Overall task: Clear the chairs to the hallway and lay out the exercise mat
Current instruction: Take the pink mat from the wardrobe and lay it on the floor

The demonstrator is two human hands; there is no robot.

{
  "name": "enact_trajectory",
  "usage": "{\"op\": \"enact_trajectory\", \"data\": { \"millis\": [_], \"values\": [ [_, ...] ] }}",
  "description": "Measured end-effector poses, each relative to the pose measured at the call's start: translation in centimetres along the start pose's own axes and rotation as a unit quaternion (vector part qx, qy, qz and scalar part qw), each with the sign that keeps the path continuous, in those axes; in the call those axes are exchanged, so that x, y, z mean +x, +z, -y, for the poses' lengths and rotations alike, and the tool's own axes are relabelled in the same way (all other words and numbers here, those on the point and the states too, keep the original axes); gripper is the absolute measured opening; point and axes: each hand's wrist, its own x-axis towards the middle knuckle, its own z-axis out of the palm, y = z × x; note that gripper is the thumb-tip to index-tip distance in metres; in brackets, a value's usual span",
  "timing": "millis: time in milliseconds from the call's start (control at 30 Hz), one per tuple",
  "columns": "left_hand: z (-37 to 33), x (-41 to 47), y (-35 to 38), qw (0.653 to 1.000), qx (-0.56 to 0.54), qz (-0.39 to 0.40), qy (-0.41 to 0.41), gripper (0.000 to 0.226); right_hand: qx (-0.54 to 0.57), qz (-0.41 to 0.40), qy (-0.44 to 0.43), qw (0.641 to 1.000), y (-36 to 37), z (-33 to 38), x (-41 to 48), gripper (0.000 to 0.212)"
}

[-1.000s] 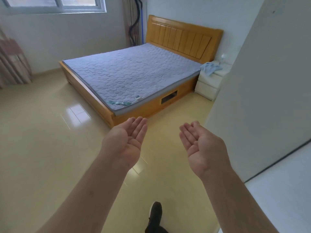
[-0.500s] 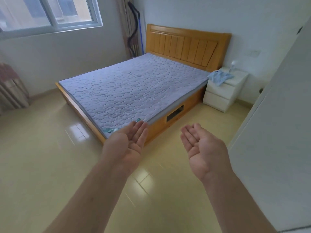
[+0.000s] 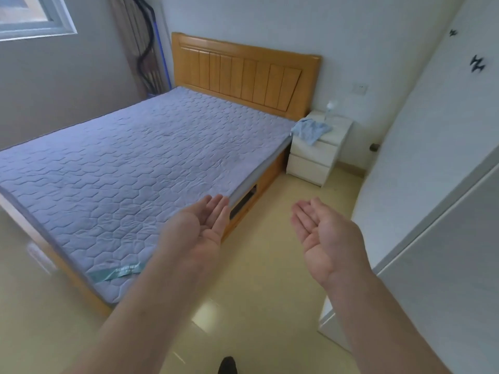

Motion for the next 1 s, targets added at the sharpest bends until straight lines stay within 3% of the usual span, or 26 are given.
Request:
{"op": "enact_trajectory", "data": {
  "millis": [300, 633, 833, 1000],
  "values": [
    [-2.7, 16.3, 13.4, 0.994, 0.065, 0.058, -0.071, 0.017, 0.021, -0.089, -0.05, 0.995, 6.6, 4.3, 14.7, 0.036],
    [-0.9, 32.8, 26.9, 0.986, 0.126, 0.073, -0.077, 0.024, 0.072, -0.126, -0.074, 0.987, 10.0, 9.9, 34.6, 0.03],
    [-0.6, 42.4, 39.1, 0.981, 0.144, 0.115, -0.068, 0.025, 0.089, -0.12, -0.095, 0.984, 14.2, 16.8, 47.5, 0.007],
    [0.6, 49.5, 45.7, 0.975, 0.159, 0.124, -0.089, 0.025, 0.079, -0.143, -0.117, 0.98, 16.4, 20.4, 55.2, 0.004]
  ]
}}
